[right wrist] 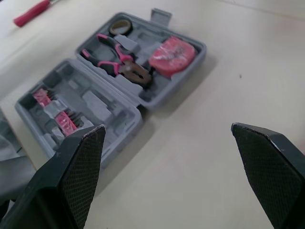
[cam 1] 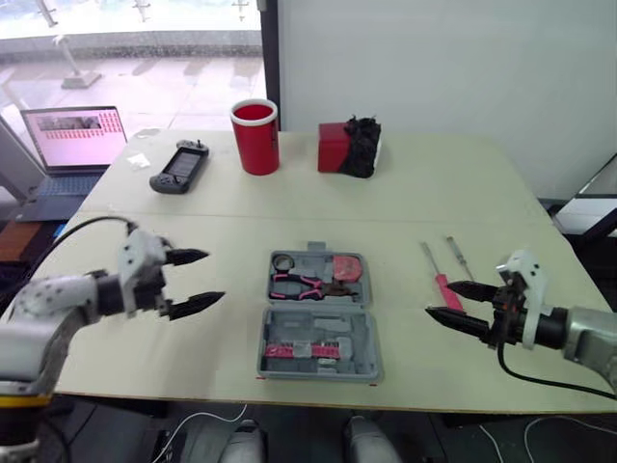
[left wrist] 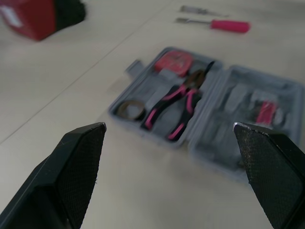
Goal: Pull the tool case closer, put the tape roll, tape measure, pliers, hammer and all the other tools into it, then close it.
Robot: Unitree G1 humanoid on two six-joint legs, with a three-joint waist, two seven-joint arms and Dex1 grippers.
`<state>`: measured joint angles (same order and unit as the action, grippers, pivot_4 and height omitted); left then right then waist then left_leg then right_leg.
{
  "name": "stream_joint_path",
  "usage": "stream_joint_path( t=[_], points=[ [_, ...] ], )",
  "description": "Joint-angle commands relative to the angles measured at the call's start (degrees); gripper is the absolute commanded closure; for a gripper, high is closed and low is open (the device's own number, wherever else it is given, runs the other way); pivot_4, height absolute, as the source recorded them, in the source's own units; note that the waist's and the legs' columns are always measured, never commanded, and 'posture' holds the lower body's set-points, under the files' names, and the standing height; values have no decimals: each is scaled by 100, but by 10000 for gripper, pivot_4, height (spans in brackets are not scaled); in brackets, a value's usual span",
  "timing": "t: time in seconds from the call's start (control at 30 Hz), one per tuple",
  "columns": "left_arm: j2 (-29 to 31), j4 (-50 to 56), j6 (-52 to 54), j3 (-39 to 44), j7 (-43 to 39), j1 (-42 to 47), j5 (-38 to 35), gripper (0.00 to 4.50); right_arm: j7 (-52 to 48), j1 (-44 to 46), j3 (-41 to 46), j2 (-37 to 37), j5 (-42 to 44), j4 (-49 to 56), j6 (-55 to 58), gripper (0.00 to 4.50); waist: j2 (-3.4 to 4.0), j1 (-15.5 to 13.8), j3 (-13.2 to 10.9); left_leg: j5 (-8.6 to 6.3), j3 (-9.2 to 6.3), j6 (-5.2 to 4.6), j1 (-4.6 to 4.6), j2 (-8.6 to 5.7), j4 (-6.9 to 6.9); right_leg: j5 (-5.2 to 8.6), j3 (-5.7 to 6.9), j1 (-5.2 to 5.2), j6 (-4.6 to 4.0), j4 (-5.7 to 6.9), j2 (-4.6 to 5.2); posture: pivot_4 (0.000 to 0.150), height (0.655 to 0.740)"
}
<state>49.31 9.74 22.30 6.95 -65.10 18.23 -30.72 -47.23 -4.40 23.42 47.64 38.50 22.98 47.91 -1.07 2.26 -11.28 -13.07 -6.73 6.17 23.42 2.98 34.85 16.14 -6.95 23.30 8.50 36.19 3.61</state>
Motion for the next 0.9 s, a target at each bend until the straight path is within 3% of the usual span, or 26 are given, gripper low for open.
stream_joint_path(
  t=[0.03,0.27,0.4,0.6,0.9],
  points=[
    [67,21,177,-414,-349,537,34,123,596,-357,273,-142,-113,539,171,517,2,43,1,0,0,0,-2,0,0,-1,0,-1,1,0,0,1500,7400],
    [-304,-704,111,-1055,-832,1526,257,123,1699,-946,666,-554,-521,1244,237,517,2,39,1,1,-1,-2,-3,1,17,-2,0,-4,-3,5,-3,1500,7400],
    [-523,-911,-29,-1173,-887,1686,412,123,2286,-257,432,-685,-926,1059,-52,517,2,47,1,2,-1,-2,-4,1,25,-12,-1,-8,-9,5,-4,1500,7400],
    [-744,-480,118,-1041,-446,1511,430,123,2160,1236,-348,-400,-1223,-540,74,517,3,35,0,3,-1,-3,-4,2,25,-20,-1,-9,-7,5,-4,1500,7400],
    [-290,885,702,-11,386,270,135,123,2510,3683,-1308,-765,-2333,-4445,-817,517,17,100,-10,3,-1,-4,-2,2,13,-26,-1,-1,19,6,-3,1500,7400]
  ],
)
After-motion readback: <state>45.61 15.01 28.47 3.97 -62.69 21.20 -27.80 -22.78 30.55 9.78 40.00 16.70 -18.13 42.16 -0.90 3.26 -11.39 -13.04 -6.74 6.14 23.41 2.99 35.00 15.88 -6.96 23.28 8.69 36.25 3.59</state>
